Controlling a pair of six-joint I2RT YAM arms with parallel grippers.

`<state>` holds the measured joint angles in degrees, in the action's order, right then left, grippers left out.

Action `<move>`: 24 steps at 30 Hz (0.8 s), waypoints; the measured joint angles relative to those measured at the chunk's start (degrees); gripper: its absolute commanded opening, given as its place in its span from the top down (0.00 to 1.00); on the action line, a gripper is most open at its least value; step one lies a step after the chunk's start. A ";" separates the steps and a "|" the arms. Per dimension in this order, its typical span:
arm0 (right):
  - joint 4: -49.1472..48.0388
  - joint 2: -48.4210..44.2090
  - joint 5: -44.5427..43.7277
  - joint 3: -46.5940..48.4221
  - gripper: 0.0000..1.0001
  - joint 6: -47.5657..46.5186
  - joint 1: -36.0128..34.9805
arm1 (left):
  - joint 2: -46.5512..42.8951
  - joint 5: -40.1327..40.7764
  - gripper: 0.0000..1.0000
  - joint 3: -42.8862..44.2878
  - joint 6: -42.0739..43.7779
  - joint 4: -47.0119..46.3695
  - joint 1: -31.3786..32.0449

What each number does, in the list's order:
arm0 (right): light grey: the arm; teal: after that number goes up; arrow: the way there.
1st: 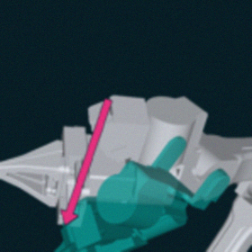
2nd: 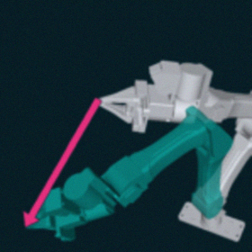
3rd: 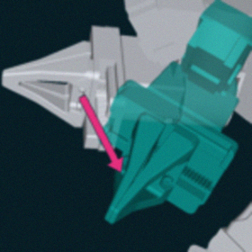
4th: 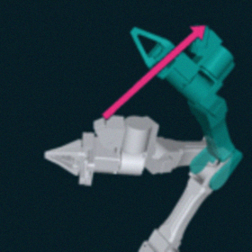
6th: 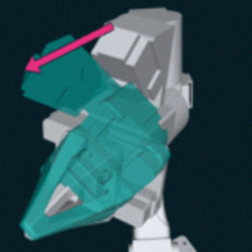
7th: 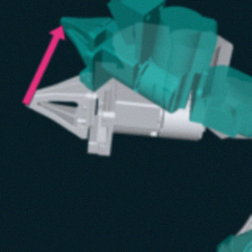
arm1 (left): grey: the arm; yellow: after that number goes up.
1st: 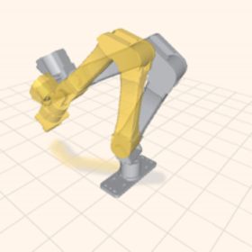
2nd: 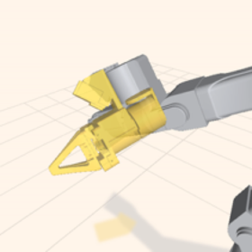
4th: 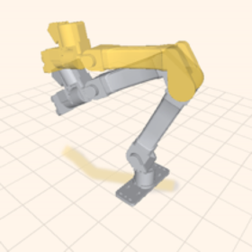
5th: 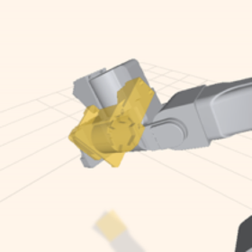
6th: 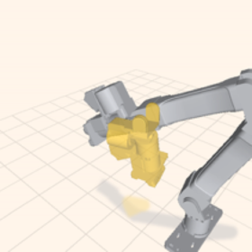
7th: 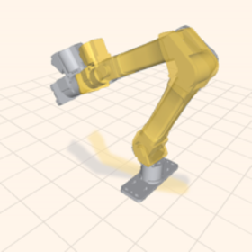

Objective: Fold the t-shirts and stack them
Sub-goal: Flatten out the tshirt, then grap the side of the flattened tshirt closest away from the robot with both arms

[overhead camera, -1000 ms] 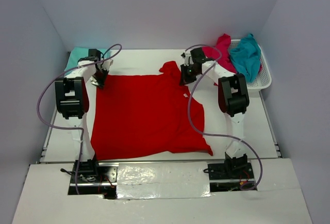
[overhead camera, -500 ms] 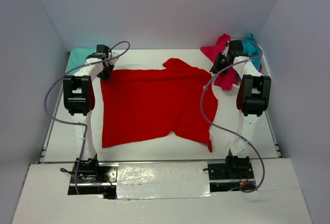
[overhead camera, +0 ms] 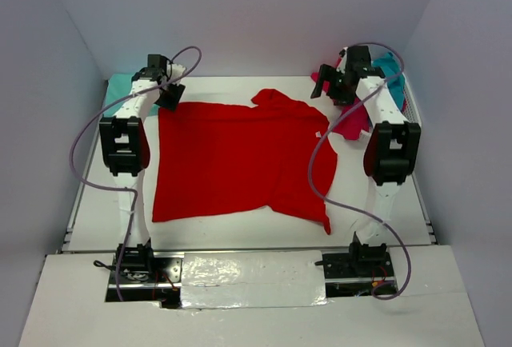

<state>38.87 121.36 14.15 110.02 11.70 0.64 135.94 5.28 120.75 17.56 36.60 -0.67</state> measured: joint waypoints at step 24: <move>14.40 -67.78 4.44 -68.61 0.08 10.01 -13.88 | -66.66 -1.55 0.28 -83.45 33.18 7.04 11.17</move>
<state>53.28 53.58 18.59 41.41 21.71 -13.23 69.28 3.73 37.30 50.74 43.64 10.50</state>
